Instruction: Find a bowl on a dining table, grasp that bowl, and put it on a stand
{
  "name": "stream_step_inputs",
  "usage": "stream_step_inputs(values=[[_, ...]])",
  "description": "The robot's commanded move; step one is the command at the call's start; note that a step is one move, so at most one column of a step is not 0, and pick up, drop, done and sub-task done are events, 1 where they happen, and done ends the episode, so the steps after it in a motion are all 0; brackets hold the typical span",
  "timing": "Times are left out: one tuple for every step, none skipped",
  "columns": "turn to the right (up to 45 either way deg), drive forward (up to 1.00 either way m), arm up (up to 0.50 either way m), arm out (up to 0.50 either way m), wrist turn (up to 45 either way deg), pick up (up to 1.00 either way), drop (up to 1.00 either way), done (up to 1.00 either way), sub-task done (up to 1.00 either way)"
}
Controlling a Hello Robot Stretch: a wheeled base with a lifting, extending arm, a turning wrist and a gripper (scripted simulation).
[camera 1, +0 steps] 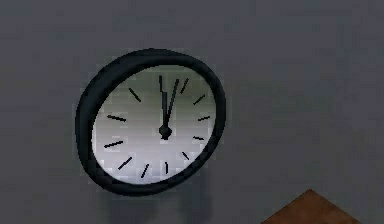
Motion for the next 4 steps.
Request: stream_step_inputs(values=[[0.0,0.0,0.22,0.0,0.0,0.0,0.0,0.0,0.0],[0.0,0.0,0.0,0.24,0.0,0.0,0.0,0.0,0.0],[0.0,0.0,0.0,0.0,45.0,0.0,0.0,0.0,0.0],[0.0,0.0,0.0,0.0,45.0,0.0,0.0,0.0,0.0]])
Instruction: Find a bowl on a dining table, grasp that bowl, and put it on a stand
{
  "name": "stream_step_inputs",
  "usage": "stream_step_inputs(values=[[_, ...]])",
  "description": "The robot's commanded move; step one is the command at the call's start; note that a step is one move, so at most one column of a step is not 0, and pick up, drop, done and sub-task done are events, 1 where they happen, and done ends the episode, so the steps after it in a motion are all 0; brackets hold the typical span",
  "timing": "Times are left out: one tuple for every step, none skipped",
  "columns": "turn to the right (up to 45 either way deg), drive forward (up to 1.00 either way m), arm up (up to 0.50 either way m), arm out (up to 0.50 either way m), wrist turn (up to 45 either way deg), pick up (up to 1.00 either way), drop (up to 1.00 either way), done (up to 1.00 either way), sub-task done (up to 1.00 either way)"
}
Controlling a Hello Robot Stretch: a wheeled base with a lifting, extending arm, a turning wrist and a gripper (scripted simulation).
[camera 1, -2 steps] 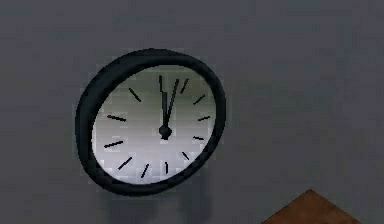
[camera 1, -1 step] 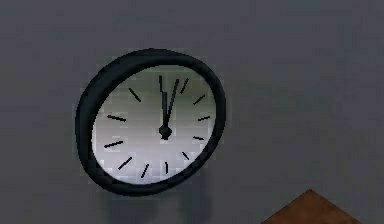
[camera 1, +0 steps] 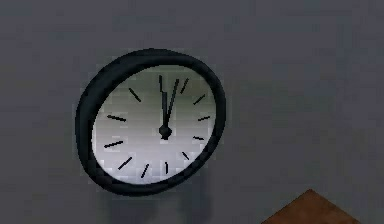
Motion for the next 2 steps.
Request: stream_step_inputs(values=[[0.0,0.0,0.0,0.0,45.0,0.0,0.0,0.0,0.0],[0.0,0.0,0.0,0.0,36.0,0.0,0.0,0.0,0.0]])
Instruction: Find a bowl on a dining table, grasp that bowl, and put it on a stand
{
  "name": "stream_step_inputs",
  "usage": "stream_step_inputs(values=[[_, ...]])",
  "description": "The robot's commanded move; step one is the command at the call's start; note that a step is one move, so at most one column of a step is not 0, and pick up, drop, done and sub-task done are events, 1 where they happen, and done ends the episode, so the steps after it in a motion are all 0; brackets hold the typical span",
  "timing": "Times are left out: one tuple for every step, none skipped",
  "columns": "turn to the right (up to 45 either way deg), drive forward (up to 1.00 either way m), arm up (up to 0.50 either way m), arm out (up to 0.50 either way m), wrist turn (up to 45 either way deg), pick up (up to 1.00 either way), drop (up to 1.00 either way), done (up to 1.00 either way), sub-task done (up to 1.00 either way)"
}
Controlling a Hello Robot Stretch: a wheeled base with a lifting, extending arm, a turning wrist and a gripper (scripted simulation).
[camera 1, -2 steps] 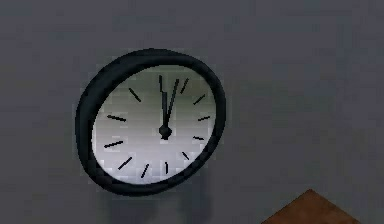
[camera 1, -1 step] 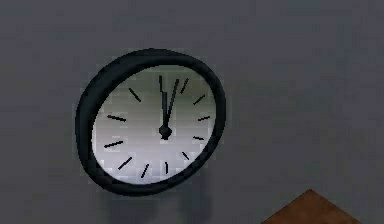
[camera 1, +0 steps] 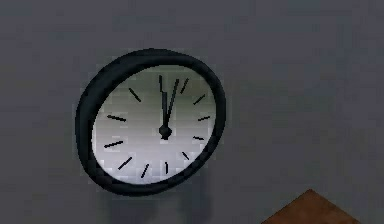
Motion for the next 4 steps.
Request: stream_step_inputs(values=[[0.0,0.0,-0.3,0.0,0.0,0.0,0.0,0.0,0.0],[0.0,0.0,0.0,0.0,0.0,1.0,0.0,0.0,0.0],[0.0,0.0,0.1,0.0,0.0,0.0,0.0,0.0,0.0],[0.0,0.0,0.36,0.0,0.0,0.0,0.0,0.0,0.0]])
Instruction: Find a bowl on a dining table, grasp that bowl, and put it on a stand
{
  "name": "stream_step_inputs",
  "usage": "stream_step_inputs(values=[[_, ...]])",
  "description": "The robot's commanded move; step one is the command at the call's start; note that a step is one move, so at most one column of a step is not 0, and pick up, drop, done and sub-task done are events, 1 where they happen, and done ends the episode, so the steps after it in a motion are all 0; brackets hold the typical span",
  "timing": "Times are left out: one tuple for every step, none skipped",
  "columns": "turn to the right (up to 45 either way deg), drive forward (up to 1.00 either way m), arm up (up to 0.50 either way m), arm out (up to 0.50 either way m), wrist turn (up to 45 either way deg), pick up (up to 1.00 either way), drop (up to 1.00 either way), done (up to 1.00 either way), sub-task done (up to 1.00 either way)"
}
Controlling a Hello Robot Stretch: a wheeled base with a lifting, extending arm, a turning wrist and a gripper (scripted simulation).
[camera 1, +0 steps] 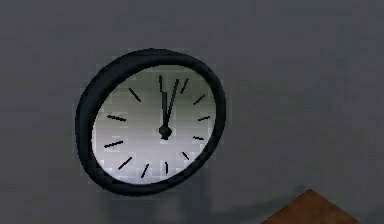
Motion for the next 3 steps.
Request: stream_step_inputs(values=[[0.0,0.0,0.0,0.0,-45.0,0.0,0.0,0.0,0.0],[0.0,0.0,0.0,0.0,-45.0,0.0,0.0,0.0,0.0],[0.0,0.0,0.0,0.0,-30.0,0.0,0.0,0.0,0.0]])
